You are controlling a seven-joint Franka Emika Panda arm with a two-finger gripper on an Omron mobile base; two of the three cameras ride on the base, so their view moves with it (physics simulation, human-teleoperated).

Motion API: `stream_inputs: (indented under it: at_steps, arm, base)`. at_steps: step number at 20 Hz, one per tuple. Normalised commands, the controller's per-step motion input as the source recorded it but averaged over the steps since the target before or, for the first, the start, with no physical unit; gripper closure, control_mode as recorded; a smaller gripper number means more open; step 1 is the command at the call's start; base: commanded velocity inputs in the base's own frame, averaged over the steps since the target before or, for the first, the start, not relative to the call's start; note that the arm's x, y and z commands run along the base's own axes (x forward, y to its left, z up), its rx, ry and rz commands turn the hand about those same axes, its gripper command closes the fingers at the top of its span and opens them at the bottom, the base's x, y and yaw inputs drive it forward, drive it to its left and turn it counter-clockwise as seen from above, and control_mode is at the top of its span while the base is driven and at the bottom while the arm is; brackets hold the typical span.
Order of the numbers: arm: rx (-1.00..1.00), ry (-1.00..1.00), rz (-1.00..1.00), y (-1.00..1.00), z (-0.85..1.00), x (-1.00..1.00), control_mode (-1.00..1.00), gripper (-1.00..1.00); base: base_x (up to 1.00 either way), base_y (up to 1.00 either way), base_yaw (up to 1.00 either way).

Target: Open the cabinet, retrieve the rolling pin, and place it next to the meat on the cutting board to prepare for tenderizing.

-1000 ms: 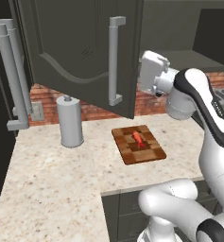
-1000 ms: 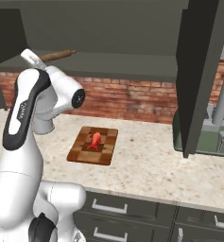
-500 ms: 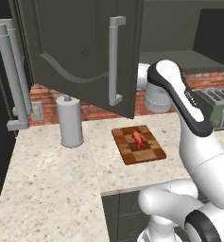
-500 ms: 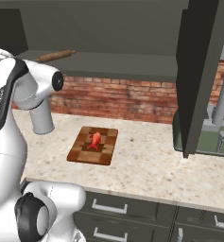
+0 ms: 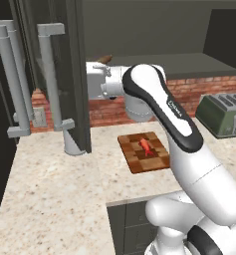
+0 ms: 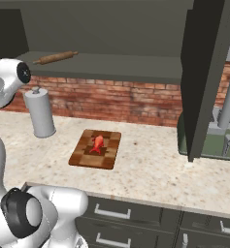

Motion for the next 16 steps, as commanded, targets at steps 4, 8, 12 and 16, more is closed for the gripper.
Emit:
stream_inputs:
  at_steps: [4, 8, 12, 16]
  arm:
    - [-0.11, -0.05, 0.06, 0.79, -0.01, -0.13, -1.00, -1.00]
    - [-0.04, 0.01, 0.02, 0.29, -0.02, 0.02, -1.00, -1.00]
    - [0.00, -0.02, -0.01, -0.04, 0.00, -0.03, -1.00, -1.00]
    - [0.00, -0.06, -0.13, -0.29, 0.00, -0.16, -1.00, -1.00]
  base:
    - [0.00, 0.00, 0.00]
    - [0.00, 0.00, 0.00]
    - [0.00, 0.00, 0.00]
    - [0.00, 0.00, 0.00]
